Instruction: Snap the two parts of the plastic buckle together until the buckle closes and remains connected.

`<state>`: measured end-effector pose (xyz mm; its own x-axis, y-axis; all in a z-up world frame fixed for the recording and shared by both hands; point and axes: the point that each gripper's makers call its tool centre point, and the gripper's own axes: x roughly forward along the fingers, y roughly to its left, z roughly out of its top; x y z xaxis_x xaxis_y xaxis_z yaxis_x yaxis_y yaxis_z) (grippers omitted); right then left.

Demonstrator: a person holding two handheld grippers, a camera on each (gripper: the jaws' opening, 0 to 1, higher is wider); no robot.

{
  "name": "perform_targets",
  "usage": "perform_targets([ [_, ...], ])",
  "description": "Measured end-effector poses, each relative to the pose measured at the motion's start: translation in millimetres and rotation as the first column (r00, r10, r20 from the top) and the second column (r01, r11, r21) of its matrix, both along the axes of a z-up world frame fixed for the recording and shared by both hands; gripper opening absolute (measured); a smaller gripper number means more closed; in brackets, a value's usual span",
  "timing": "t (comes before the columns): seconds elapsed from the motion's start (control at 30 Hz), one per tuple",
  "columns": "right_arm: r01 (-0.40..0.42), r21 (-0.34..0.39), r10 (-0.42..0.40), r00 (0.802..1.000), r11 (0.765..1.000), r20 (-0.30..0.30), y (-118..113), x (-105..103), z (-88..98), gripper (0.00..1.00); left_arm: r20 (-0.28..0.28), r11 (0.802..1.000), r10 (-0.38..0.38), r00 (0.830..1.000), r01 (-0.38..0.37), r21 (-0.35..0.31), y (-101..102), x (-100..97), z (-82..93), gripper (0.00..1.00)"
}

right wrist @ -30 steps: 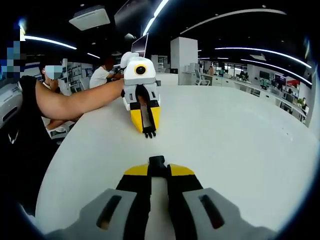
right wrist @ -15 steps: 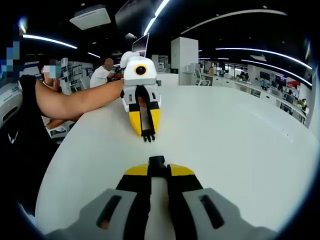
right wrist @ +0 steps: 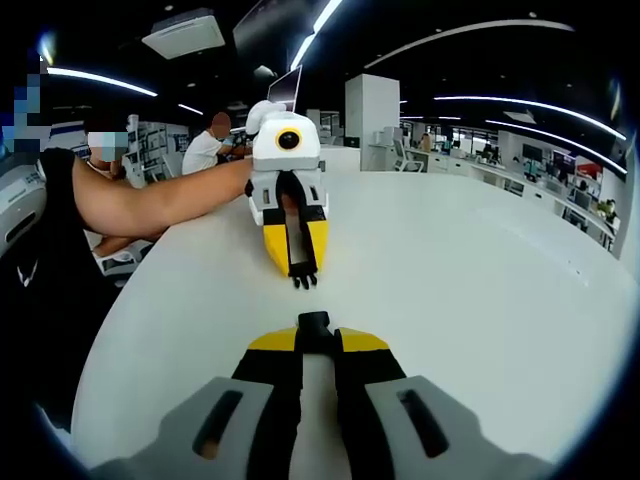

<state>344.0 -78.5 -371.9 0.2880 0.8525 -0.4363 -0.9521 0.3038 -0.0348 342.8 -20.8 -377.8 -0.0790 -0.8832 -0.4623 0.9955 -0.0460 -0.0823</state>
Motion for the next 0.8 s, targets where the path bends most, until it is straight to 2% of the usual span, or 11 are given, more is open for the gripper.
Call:
perform_targets([
  [0.27, 0.001, 0.001, -0.001, 1.000, 1.000, 0.000, -1, 2, -0.1, 0.10, -0.003, 1.000, -0.012, 1.000, 0.012, 0.000, -6, -4.8, -0.6, 0.10],
  [0.8, 0.000, 0.002, 0.000, 1.000, 1.000, 0.000, -1, 0, -0.2, 0.10, 0.010, 1.000, -0.006, 1.000, 0.006, 0.007, -12, -2.2, 0.8, 0.10],
])
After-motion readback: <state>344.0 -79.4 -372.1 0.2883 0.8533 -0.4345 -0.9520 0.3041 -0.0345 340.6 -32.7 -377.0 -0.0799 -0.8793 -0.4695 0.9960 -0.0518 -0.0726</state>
